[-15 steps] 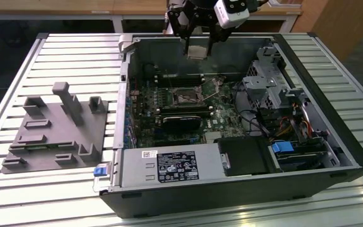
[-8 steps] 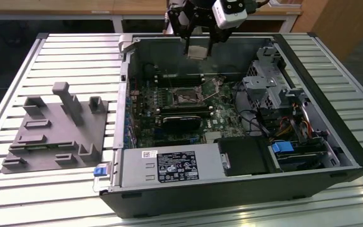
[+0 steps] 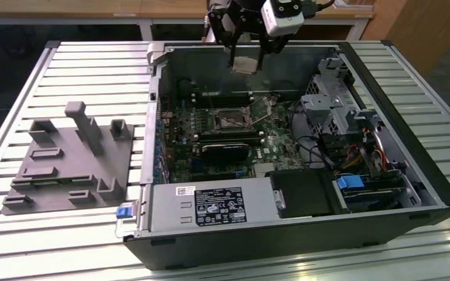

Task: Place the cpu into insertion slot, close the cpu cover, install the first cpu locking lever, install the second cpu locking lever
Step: 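Place the cpu into insertion slot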

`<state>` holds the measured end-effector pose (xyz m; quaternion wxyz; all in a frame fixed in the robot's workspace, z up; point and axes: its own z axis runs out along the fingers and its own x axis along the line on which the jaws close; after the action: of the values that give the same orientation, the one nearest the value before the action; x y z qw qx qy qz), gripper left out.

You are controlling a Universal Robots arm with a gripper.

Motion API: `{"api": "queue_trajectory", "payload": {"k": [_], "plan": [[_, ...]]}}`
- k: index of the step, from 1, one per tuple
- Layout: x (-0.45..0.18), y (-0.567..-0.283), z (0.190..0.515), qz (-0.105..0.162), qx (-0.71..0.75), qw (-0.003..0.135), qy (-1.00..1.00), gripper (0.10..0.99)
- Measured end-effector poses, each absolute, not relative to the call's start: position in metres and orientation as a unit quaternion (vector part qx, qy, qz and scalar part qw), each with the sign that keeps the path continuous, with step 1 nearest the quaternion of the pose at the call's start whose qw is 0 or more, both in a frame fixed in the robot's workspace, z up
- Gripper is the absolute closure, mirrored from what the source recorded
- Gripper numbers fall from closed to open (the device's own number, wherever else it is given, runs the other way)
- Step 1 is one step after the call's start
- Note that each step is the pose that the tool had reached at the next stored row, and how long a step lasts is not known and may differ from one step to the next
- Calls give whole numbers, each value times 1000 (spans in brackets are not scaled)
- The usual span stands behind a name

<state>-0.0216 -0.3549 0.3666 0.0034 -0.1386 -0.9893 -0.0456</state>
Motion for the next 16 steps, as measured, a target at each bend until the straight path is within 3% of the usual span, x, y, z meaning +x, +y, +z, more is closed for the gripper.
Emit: {"api": "queue_trajectory", "payload": {"k": [16], "plan": [[-22, -355, 366, -46, -183, 1, -982, 561]]}}
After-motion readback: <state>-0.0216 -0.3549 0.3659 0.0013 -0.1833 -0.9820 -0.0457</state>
